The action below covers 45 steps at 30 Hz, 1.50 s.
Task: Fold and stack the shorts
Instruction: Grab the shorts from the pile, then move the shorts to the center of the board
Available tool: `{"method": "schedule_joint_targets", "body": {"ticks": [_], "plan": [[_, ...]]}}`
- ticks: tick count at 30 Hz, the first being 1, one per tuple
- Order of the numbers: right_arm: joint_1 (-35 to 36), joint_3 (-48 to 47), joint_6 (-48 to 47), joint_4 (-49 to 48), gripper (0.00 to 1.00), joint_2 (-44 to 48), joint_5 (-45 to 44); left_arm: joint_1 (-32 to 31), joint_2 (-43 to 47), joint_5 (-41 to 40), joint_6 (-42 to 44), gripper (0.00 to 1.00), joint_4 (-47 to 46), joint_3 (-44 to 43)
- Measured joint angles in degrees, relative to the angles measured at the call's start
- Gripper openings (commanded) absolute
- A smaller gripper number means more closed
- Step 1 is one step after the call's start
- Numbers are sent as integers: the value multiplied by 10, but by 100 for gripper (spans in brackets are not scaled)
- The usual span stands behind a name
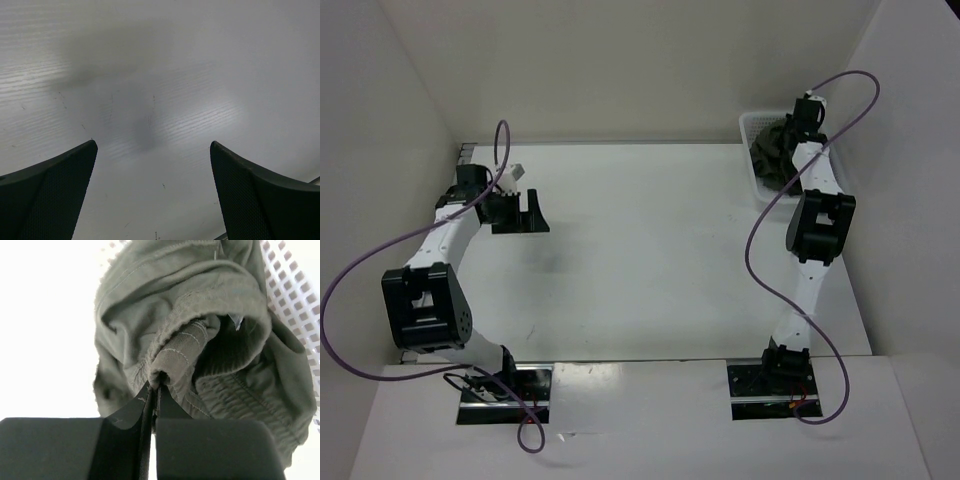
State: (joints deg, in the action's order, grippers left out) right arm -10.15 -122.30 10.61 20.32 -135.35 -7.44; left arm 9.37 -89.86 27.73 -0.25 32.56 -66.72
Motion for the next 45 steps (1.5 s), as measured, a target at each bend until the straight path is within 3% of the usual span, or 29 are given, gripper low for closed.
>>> {"method": "schedule_joint_targets", "body": {"ticks": [6, 13, 16, 23, 28, 29, 32, 33, 34, 37, 41, 45], "plan": [[0, -17, 10, 17, 0, 77, 26, 0, 70, -5, 0, 100, -23, 12], [23, -137, 26, 26, 0, 217, 35, 0, 159, -5, 0, 100, -60, 62], [80, -173, 38, 21, 0, 283, 49, 0, 180, -5, 0, 100, -76, 71], [314, -189, 66, -21, 0, 381, 113, 0, 210, -17, 0, 100, -107, 72], [339, -99, 111, -64, 0, 400, 146, 0, 234, -55, 0, 100, -128, 76], [339, -75, 118, -65, 3, 399, 146, 0, 238, -62, 0, 100, -132, 78], [329, 13, 134, -67, 37, 389, 138, 0, 246, -80, 0, 100, -139, 80], [321, 46, 139, -66, 58, 388, 132, 0, 248, -85, 0, 100, -142, 82], [309, 81, 144, -65, 65, 387, 125, 0, 250, -88, 0, 100, -144, 85], [259, 169, 154, -62, 75, 386, 109, 0, 254, -94, 0, 100, -146, 98], [207, 241, 158, -55, 75, 386, 93, -17, 255, -96, 0, 100, -137, 125], [218, 297, 166, -61, 75, 391, 114, -48, 256, -97, 0, 100, -115, 160]]}}
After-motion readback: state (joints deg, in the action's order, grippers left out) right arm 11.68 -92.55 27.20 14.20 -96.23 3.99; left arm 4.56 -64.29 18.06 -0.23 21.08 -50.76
